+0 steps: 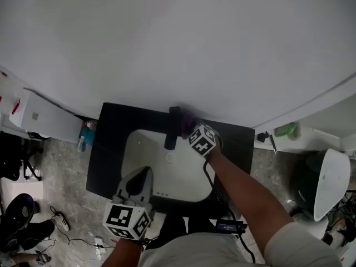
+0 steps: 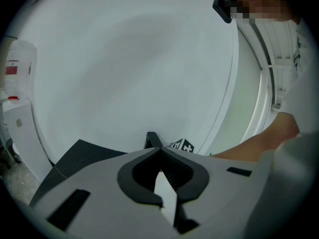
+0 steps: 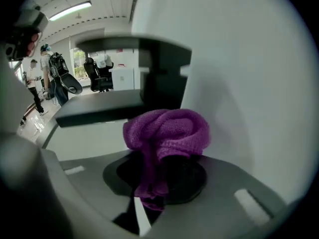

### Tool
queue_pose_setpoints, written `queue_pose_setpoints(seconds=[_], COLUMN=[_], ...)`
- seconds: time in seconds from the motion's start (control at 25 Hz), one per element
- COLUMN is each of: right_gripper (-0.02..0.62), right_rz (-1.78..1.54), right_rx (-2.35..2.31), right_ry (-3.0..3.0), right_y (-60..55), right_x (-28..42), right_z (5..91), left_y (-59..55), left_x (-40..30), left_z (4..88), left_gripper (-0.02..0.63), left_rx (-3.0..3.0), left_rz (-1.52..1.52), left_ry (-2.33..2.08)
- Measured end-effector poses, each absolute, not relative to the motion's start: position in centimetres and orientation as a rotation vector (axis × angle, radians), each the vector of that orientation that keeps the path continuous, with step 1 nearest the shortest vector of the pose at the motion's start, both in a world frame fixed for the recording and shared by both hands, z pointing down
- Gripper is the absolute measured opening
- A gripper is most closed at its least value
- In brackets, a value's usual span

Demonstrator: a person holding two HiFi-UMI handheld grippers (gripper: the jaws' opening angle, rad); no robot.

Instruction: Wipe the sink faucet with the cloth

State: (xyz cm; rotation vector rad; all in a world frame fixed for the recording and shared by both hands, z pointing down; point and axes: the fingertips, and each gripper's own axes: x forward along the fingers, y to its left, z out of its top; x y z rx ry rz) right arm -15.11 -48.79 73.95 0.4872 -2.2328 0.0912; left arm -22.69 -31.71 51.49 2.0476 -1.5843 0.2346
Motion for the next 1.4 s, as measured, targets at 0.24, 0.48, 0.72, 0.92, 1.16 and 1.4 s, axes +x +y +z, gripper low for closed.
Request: queue_pose_setpoints(seconds=[0.24, 0.48, 0.72, 0.92, 1.16, 1.4], right_gripper=[0.086, 0.084, 0.086, 0.086, 0.086, 0.084], right_rz=[0.178, 0.053, 0.210, 0.210, 0.098, 0.206], right_rx=[0.533, 0.552, 0.488, 0.739, 0.665, 0.577], right_ry=[-2.295, -2.436, -2.226, -2.471, -2.521, -2.552], right_y=[-48.1, -48.9, -48.4, -47.3, -50.1, -42.0], right_x=[-14.7, -14.8, -14.5, -12.4, -18.1, -18.2], right_z=[72.4, 67.0, 76.4, 62.8, 56.8, 59.2], left_y=[-31.4, -31.0, -29.5, -28.6, -27.4, -26.2], left_x=[-23.1, -22.9, -22.5, -22.9, -22.2, -22.8], left_z=[50.7, 50.4, 51.0, 49.8, 49.1, 48.7], left_gripper=[0.006, 0.006, 0.006, 0.006, 0.006, 0.006], left_rx=[2.056, 2.069, 2.053, 2.066, 2.089, 2.085], left_rz=[0.186, 0.197, 0.226, 0.185, 0.185, 0.156], left_ry=[-1.599, -1.584, -1.573, -1.571, -1.550, -1.560])
